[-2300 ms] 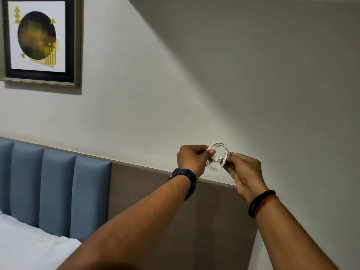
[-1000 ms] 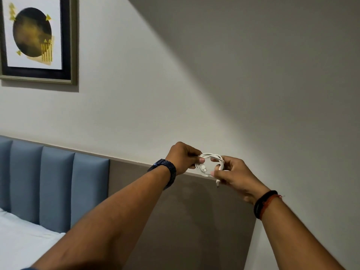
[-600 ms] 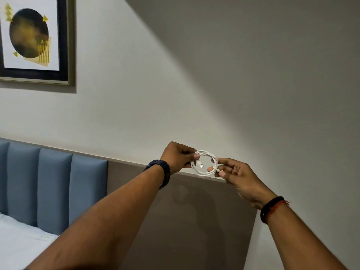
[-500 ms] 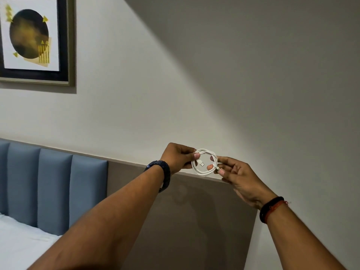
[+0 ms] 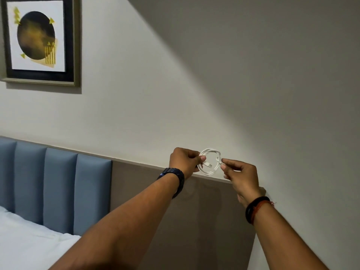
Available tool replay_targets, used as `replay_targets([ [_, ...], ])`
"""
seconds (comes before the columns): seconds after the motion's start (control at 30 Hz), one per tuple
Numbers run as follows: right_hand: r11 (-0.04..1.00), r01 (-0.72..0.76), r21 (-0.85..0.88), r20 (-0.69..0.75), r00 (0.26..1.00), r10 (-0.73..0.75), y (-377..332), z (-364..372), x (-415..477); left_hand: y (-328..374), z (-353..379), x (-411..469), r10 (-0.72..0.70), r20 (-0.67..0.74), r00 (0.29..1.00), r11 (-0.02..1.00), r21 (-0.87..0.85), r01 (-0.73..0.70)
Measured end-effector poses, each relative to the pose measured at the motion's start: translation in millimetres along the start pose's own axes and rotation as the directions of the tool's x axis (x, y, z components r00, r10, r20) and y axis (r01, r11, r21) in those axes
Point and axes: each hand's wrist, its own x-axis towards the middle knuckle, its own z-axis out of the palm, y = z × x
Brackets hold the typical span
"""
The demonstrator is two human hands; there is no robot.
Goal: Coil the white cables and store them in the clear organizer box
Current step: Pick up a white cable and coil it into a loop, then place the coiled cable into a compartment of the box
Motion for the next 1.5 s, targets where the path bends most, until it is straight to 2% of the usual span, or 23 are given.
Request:
replay_targets([
  [0.13,0.997,-0.074,0.036,-0.153,0.985,0.079,8,9,1,-2,15,-6,0.017,0.02,1.0,0.999,0.028,-0.018],
  [0.23,0.991,-0.121,0.048,-0.117,0.985,0.126,11,14,-1,-7,21,-7,0.016,0.011,1.0,0.999,0.038,-0.017],
  [0.37,0.992,-0.117,0.039,-0.096,0.988,0.12,15,9,-7,-17,19,-10,0.008,0.02,1.0,0.999,0.047,-0.009],
  [0.5,0.991,-0.131,0.012,-0.065,0.989,0.131,24,6,-14,-31,22,-20,-0.047,0.065,0.997,0.999,0.01,0.046],
  [0.63,0.982,-0.163,-0.099,-0.017,0.987,0.162,56,1,-27,-69,24,-36,-0.148,0.083,0.985,0.988,-0.035,0.151],
  [0.77,0.931,-0.312,-0.189,0.033,0.945,0.324,129,-8,-56,-147,32,-60,-0.29,0.111,0.95,0.956,0.003,0.292],
  [0.87,0.858,-0.451,-0.247,0.059,0.877,0.478,205,-15,-92,-233,45,-87,-0.443,0.106,0.89,0.896,0.067,0.438],
  [1.0,0.723,-0.617,-0.311,0.006,0.759,0.651,325,-32,-160,-362,63,-147,-0.669,0.164,0.725,0.739,0.04,0.672],
  [1.2,0.566,-0.743,-0.357,-0.092,0.631,0.77,505,-60,-274,-543,97,-253,-0.848,0.186,0.496,0.507,0.008,0.862],
  [1.33,0.455,-0.82,-0.349,-0.238,0.547,0.803,600,-73,-326,-640,122,-296,-0.869,0.165,0.466,0.488,0.141,0.861],
  [1.4,0.422,-0.827,-0.371,-0.275,0.532,0.801,638,-78,-344,-679,134,-310,-0.876,0.165,0.454,0.481,0.217,0.849],
  [1.5,0.421,-0.803,-0.422,-0.259,0.552,0.793,675,-82,-367,-721,146,-326,-0.861,0.112,0.496,0.495,0.402,0.77],
])
